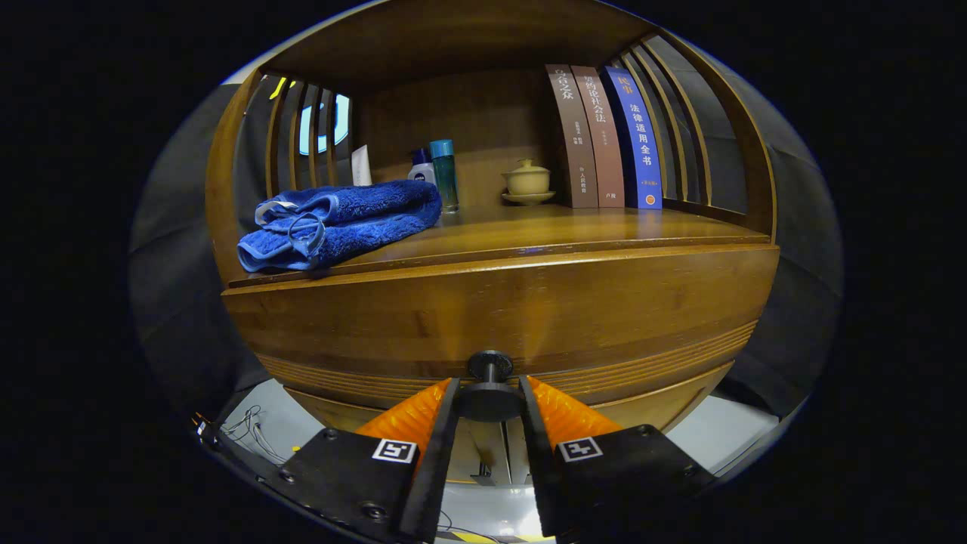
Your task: Pull open the drawer, take out the items inside it, and place them on the countertop above the cabinet.
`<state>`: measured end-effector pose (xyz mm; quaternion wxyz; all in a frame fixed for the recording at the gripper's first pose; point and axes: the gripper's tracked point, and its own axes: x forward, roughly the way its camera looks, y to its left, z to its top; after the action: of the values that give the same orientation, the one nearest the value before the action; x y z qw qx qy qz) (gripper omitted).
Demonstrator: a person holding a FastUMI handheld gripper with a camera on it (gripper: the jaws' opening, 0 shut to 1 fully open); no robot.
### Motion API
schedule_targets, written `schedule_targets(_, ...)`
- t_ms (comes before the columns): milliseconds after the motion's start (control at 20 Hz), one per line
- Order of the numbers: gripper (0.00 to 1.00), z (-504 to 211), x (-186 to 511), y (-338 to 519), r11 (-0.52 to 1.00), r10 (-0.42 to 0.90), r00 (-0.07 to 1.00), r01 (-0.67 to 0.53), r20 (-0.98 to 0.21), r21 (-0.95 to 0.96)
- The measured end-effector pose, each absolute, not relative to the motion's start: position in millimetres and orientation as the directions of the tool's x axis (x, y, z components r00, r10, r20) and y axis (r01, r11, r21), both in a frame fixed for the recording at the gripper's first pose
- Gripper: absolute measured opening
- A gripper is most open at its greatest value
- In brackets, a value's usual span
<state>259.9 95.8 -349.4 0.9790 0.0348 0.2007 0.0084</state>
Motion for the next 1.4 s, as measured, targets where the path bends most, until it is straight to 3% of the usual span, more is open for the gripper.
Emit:
schedule_targets(50, 0.45, -350, 260, 97, 0.998, 0.030, 0.918, -0.004, -0.395, 0.065)
schedule_targets(100, 0.45, -350, 261, 96, 0.998, 0.025, 0.918, 0.000, -0.396, 0.064)
schedule_targets(200, 0.36, -351, 259, 96, 0.998, 0.030, 0.916, -0.004, -0.400, 0.065)
schedule_targets(900, 0.35, -341, 147, 92, 0.990, 0.063, 0.911, -0.005, -0.408, 0.143)
schedule_targets(1400, 0.35, -340, 104, 91, 0.989, 0.071, 0.907, -0.008, -0.415, 0.151)
